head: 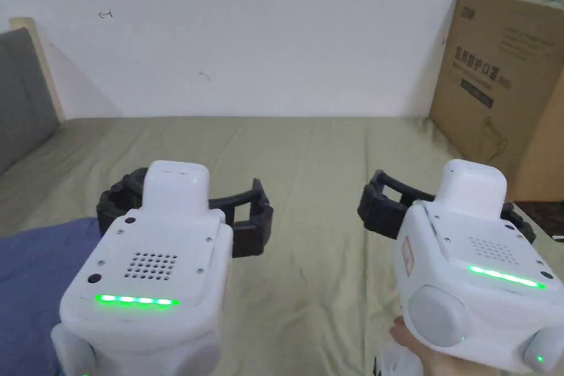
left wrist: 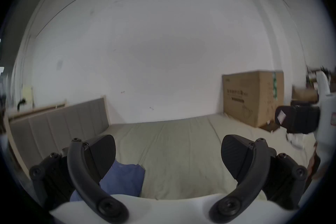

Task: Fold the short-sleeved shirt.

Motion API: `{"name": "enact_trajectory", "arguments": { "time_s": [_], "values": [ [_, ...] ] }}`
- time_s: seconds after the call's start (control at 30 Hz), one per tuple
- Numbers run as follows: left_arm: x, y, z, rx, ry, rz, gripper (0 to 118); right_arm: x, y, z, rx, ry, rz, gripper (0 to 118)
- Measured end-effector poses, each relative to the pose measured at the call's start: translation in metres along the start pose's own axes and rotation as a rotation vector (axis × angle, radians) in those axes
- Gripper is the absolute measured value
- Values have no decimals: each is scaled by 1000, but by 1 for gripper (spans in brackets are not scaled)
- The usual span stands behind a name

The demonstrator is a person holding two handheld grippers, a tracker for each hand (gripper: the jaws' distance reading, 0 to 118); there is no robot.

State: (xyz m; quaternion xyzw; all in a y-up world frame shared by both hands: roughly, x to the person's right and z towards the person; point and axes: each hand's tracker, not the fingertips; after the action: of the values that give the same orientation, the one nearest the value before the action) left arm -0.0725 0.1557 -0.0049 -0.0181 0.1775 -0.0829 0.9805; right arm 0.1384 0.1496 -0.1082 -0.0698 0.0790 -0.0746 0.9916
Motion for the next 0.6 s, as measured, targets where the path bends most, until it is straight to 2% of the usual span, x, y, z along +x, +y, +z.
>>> {"name": "enact_trajectory", "arguments": {
  "time_s": [0.07, 0.13, 0.3, 0.43, 0.5, 0.53, 0.57, 0.6],
  "values": [
    [6, -2, 1, -31, -41, 3, 116, -2, -10, 5, 19, -36, 159, 118],
    [5, -4, -1, -58, -36, 22, 116, -4, -13, 9, 19, -1, 231, 118],
    [0, -3, 0, -57, -36, 64, 117, -16, -9, 16, 58, 68, 236, 118],
    [-2, 3, 0, -65, -18, 86, 116, -25, -2, 21, 82, 45, 285, 118],
    [-5, 5, -1, -126, 9, 96, 111, -25, -2, 22, 75, 20, 292, 117],
    [-5, 5, 0, -111, 1, 108, 98, -24, -3, 23, 69, 11, 281, 116],
    [-6, 3, 2, -93, -4, 109, 62, -23, -5, 24, 67, 12, 275, 108],
    [-5, 2, 3, -74, 8, 98, 26, -21, -8, 25, 78, 30, 272, 88]
  ]
}}
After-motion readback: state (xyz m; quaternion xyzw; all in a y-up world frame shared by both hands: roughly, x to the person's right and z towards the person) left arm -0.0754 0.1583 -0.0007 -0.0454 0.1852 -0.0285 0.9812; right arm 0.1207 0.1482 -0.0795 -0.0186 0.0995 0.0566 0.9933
